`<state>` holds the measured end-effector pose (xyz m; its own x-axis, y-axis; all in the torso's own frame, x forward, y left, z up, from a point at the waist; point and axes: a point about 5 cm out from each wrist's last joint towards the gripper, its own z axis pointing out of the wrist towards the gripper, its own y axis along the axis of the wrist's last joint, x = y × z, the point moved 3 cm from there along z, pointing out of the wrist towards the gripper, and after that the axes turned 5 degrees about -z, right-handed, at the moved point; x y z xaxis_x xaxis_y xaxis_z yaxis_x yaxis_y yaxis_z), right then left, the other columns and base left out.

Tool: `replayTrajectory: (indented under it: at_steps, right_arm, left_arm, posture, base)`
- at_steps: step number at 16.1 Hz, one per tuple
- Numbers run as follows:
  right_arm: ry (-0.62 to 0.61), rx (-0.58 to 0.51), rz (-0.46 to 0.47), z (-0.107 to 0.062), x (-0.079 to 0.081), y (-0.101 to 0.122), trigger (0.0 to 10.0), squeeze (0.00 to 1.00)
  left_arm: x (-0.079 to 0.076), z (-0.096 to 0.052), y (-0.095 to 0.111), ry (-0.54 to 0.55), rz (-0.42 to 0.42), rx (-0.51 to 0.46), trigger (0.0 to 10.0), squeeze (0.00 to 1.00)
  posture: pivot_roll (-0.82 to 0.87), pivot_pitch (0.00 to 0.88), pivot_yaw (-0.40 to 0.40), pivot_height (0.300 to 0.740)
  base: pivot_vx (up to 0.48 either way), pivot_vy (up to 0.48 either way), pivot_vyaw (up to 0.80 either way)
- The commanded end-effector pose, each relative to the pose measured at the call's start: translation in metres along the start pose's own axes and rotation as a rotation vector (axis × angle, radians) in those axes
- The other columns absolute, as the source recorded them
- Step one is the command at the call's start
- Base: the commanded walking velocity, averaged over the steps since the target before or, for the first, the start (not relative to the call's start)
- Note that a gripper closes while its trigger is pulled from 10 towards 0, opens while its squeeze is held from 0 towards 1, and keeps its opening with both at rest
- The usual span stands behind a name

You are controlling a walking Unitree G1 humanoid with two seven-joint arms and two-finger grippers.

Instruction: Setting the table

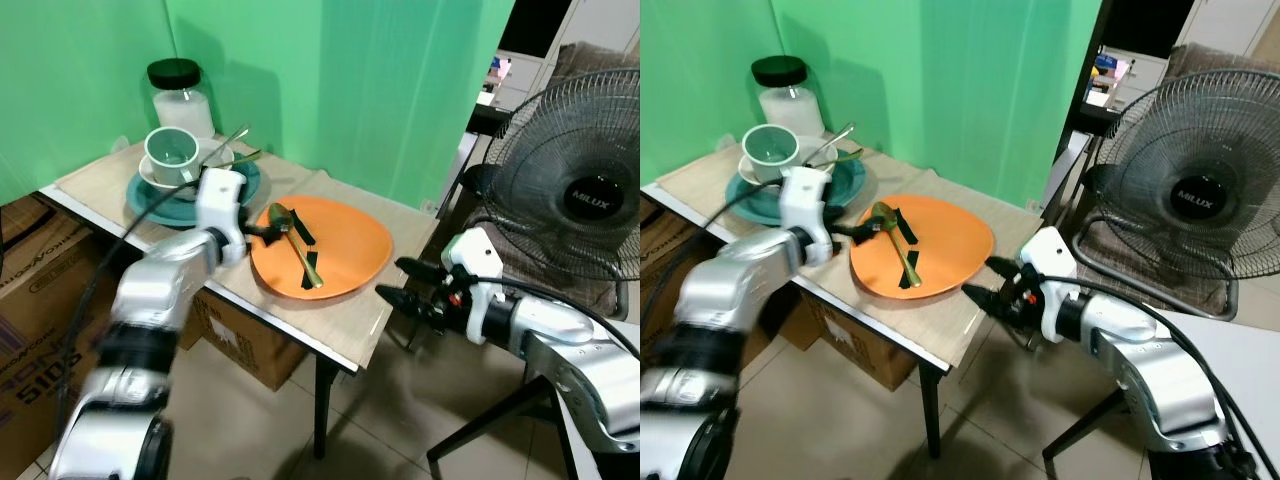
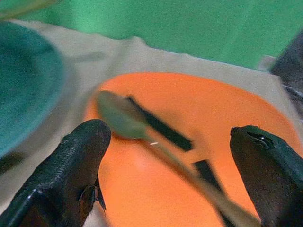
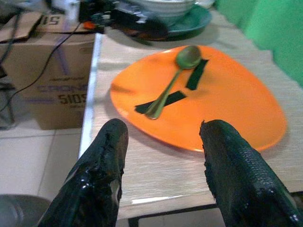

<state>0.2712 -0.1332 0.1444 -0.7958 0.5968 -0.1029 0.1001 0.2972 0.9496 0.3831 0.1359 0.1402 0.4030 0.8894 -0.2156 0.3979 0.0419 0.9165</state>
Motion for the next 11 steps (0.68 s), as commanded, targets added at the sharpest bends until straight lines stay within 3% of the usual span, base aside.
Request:
replayTrajectory:
  at_steps: [1,4,11]
  right_arm:
    - [0.036,-0.002,-0.003,-0.001,0.006,0.002,10.0,0.00]
    - [0.031,-0.005,0.009,-0.003,0.008,0.000,10.0,0.00]
    - [-0.022,-0.012,0.044,-0.012,0.015,-0.004,10.0,0.00]
  left_arm:
    - [-0.008,0.007,0.001,-0.048,0.004,0.016,10.0,0.00]
    - [-0.012,0.029,-0.009,-0.038,0.089,0.095,10.0,0.00]
    - [-0.022,0.047,-0.021,-0.031,0.155,0.161,10.0,0.00]
  posture:
    - [-0.08,0.000,0.008,0.740]
    - [-0.11,0.000,0.033,0.740]
    - [-0.16,0.000,0.104,0.740]
  base:
    - [0.000,0.000,0.00]
    - [0.000,0.000,0.00]
    - [0.000,0.000,0.00]
